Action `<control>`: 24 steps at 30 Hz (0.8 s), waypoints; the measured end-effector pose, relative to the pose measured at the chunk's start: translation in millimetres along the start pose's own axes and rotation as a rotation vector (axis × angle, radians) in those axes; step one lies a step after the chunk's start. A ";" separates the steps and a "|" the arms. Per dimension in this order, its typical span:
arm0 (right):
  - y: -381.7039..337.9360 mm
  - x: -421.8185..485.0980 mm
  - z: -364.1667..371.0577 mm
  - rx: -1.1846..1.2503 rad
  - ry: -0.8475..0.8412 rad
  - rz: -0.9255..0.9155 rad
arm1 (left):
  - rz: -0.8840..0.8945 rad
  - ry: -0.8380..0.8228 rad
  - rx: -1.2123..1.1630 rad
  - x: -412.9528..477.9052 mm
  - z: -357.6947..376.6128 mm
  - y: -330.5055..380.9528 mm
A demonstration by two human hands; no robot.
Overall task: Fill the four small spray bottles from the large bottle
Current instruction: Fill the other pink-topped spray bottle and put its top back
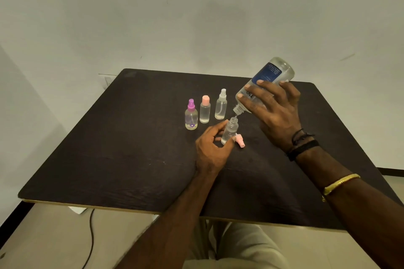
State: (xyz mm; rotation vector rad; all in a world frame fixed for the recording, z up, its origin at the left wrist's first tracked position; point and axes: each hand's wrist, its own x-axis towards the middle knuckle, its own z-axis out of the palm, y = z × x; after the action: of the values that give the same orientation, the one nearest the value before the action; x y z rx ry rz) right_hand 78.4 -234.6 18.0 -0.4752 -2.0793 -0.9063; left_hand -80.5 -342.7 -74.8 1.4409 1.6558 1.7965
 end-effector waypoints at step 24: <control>6.2 8.6 -4.9 -0.013 0.003 -0.114 | -0.051 -0.030 0.025 0.7 0.9 0.2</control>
State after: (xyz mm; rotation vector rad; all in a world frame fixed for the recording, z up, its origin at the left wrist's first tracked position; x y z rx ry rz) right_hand 79.4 -233.8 29.7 -0.3645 -2.1162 -0.9862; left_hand -80.0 -341.7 -74.5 1.4161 1.6907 1.7244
